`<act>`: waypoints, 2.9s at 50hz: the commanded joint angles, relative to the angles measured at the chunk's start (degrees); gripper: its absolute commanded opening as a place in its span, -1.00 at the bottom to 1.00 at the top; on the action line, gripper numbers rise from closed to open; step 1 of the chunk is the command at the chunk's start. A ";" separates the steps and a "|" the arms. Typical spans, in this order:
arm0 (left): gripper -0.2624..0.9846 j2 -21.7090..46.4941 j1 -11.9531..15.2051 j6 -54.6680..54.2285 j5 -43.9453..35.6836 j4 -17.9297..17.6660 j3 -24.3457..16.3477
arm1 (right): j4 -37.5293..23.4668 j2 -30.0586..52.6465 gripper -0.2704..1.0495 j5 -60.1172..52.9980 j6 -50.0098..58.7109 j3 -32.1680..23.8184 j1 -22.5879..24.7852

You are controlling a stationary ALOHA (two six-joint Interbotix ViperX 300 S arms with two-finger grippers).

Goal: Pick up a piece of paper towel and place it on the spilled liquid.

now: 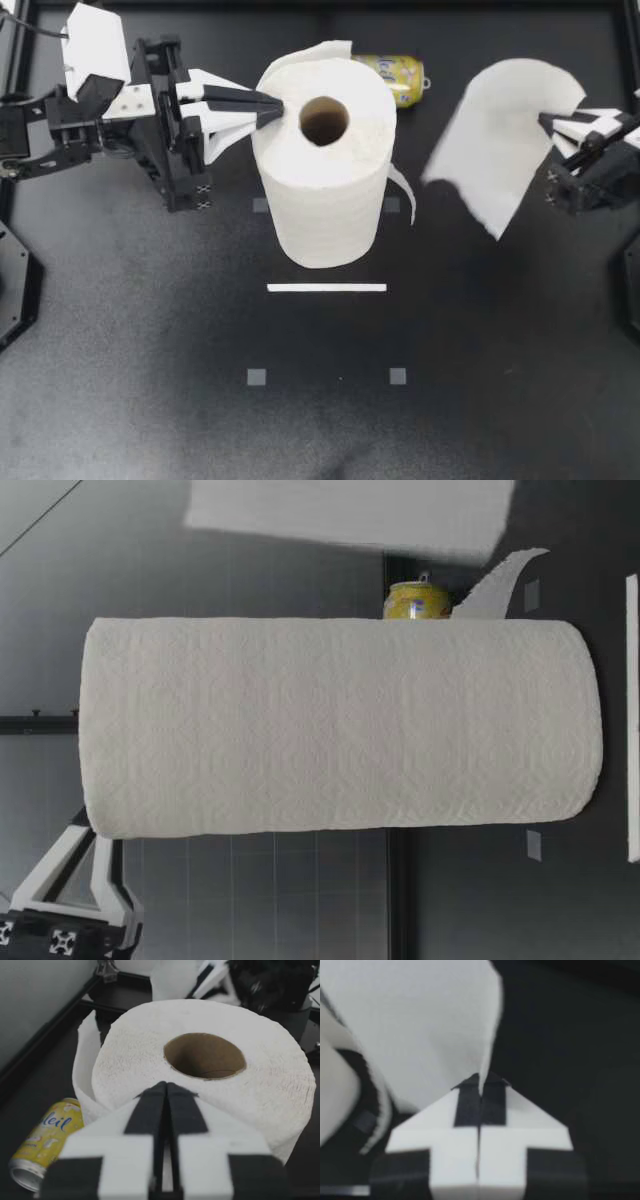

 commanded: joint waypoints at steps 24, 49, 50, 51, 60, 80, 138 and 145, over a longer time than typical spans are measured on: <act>-0.40 0.26 0.44 0.44 -2.99 0.00 0.62 | -10.37 22.94 -0.79 -2.90 -0.09 -5.80 -16.00; -0.40 0.00 0.44 0.62 -3.16 0.09 0.88 | -16.96 36.56 -0.79 -5.19 0.00 -13.54 -24.70; -0.40 0.00 0.44 0.70 -3.25 0.09 0.88 | -17.40 36.74 -0.79 -5.62 0.00 -13.80 -25.14; -0.40 0.00 0.44 0.70 -3.25 0.09 0.88 | -17.67 36.91 -0.79 -6.06 0.00 -14.15 -25.49; -0.40 0.00 0.44 0.62 -3.16 0.09 0.88 | -19.34 40.78 -0.79 -9.76 0.00 -17.05 -27.77; -0.40 -0.18 0.44 0.35 -3.16 0.09 0.70 | -19.51 43.24 -0.78 -9.67 0.00 -20.04 -27.77; -0.40 -0.35 -0.62 0.70 -6.24 0.26 0.35 | -16.61 21.71 0.36 -15.12 -3.34 -19.16 -17.40; -0.40 -1.05 -1.32 0.79 -7.29 0.53 0.35 | -16.70 13.27 0.21 -19.69 -3.16 -17.93 -13.10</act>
